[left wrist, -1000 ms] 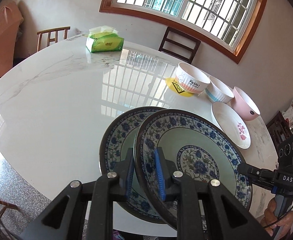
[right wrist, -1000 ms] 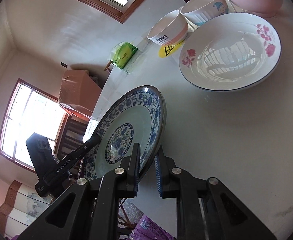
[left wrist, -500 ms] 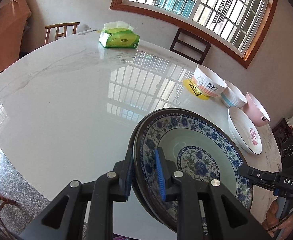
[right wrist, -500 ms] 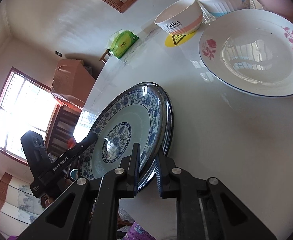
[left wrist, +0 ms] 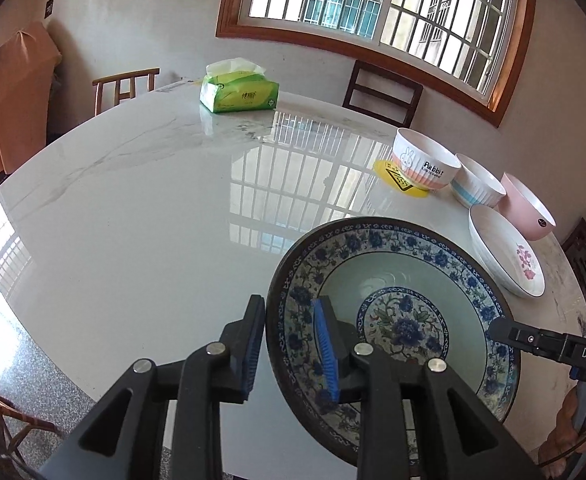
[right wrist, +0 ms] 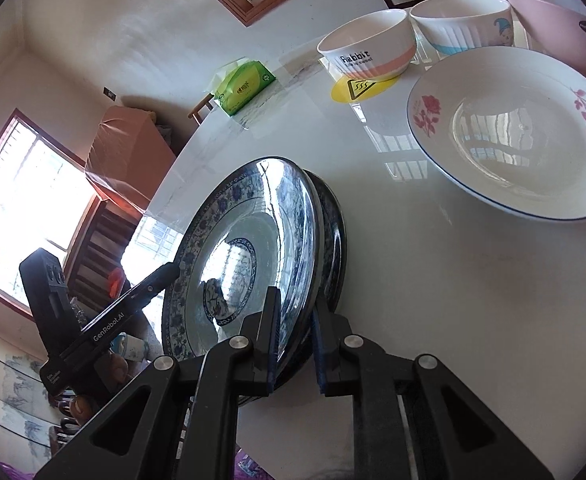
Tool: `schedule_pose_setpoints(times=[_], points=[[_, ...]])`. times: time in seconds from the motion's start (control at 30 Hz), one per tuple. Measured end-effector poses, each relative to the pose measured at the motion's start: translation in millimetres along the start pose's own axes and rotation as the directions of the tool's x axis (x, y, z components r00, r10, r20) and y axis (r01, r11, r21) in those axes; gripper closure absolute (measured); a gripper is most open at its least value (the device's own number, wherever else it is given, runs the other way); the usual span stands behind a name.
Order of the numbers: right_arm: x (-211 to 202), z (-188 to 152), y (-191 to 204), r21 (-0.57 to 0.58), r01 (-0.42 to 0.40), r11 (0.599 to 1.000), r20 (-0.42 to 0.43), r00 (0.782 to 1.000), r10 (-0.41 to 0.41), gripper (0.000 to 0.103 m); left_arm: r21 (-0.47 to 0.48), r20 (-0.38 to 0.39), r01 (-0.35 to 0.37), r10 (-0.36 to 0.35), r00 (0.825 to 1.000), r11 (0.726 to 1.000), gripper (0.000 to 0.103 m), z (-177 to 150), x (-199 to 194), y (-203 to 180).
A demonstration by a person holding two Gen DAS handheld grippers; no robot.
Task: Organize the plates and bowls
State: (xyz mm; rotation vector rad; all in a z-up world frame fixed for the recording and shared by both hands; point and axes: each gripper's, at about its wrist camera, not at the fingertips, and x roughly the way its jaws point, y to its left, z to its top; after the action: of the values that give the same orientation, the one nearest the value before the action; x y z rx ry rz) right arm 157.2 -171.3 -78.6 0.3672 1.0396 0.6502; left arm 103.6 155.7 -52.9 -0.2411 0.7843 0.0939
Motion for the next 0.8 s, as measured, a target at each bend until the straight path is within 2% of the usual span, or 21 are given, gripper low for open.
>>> schedule_pose_setpoints(times=[0.13, 0.4, 0.53, 0.63, 0.67, 0.73, 0.8], points=[[-1, -1, 3, -0.022, 0.018, 1.000, 0.009, 1.000, -0.018, 0.087, 0.024, 0.039, -0.012, 0.011, 0.999, 1.000, 0.071, 0, -6, -4], [0, -3, 14, -0.093, 0.086, 0.992, 0.049, 0.995, -0.081, 0.086, 0.025, 0.029, -0.015, 0.014, 0.999, 1.000, 0.070, -1, -5, -4], [0, -7, 25, -0.164, 0.164, 0.973, 0.080, 0.985, -0.153, 0.083, 0.025, 0.025, -0.017, 0.017, 1.000, 1.000, 0.070, -2, -4, -4], [1, -13, 43, -0.269, 0.281, 0.921, 0.135, 0.958, -0.253, 0.076, 0.029, 0.021, -0.017, 0.017, 1.000, 0.999, 0.070, -3, -2, -4], [2, -16, 49, -0.306, 0.338, 0.890, 0.162, 0.940, -0.301, 0.071, 0.029, 0.019, -0.016, 0.016, 1.000, 0.999, 0.070, -3, -2, -4], [2, -22, 59, -0.362, 0.420, 0.832, 0.223, 0.906, -0.361, 0.050, 0.028, 0.013, -0.013, 0.013, 1.000, 1.000, 0.070, -3, 0, -4], [3, -26, 66, -0.397, 0.468, 0.789, 0.266, 0.882, -0.389, 0.047, 0.026, 0.011, -0.012, 0.012, 1.000, 1.000, 0.070, -4, 0, -3]])
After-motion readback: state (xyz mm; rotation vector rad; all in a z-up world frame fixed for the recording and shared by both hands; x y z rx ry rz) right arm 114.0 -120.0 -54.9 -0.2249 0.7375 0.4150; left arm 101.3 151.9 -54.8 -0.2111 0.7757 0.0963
